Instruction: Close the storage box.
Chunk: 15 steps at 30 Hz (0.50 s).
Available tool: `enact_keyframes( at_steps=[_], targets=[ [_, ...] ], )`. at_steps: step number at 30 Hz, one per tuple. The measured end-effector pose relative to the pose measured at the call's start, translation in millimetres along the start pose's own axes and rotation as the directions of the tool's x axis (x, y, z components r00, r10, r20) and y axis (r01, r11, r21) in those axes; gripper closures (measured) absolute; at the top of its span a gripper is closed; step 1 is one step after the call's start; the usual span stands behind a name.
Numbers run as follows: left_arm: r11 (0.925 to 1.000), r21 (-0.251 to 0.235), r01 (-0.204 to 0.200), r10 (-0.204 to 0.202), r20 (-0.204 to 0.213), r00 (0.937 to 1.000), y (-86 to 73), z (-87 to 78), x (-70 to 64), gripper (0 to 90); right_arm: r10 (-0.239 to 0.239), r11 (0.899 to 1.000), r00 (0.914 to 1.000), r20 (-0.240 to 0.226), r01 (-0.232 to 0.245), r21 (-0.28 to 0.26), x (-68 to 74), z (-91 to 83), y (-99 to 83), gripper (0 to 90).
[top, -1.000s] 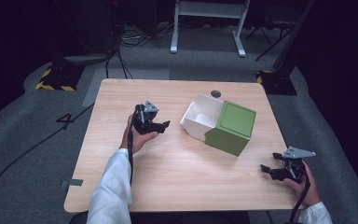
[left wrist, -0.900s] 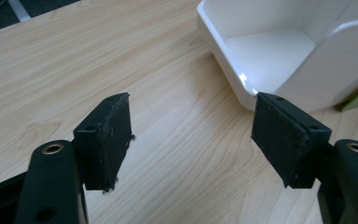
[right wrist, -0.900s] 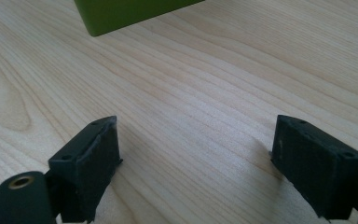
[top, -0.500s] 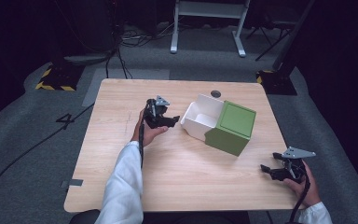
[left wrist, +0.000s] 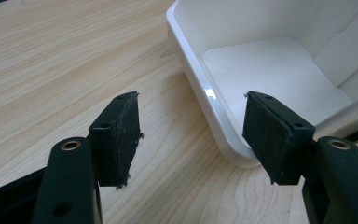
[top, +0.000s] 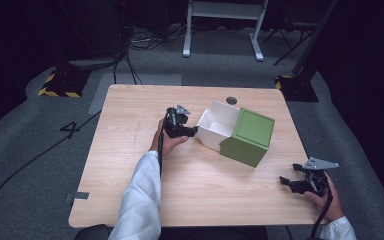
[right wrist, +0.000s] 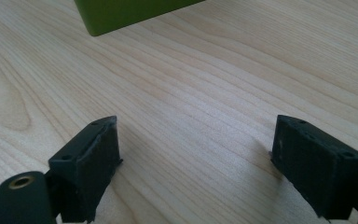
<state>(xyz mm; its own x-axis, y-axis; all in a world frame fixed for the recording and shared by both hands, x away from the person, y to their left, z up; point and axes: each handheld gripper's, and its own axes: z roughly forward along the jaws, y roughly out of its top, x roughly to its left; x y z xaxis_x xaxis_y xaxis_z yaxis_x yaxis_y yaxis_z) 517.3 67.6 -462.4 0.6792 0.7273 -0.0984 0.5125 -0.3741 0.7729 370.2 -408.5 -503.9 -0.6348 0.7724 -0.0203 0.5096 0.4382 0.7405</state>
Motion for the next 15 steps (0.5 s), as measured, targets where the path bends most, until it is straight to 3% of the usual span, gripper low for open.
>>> enact_keyframes(
  at_steps=[5,11,15],
  targets=[
    [0.9999,0.011,0.011,-0.012,0.029,0.9995,-1.5,11.1,-0.9,42.7,-0.001,1.000,1.0000,0.001,0.001,0.000,0.2,-0.1,0.0,15.1],
    [0.9998,-0.002,0.022,-0.022,0.086,0.9960,-3.1,19.4,-2.8,58.0,-0.004,1.000,1.0000,0.003,0.004,0.000,0.3,-0.4,-0.3,15.1],
    [1.0000,-0.007,0.003,-0.003,0.084,0.9965,-1.4,21.3,-8.2,65.5,-0.004,1.000,1.0000,0.003,0.004,0.000,0.3,-0.5,-0.3,15.1]
  ],
)
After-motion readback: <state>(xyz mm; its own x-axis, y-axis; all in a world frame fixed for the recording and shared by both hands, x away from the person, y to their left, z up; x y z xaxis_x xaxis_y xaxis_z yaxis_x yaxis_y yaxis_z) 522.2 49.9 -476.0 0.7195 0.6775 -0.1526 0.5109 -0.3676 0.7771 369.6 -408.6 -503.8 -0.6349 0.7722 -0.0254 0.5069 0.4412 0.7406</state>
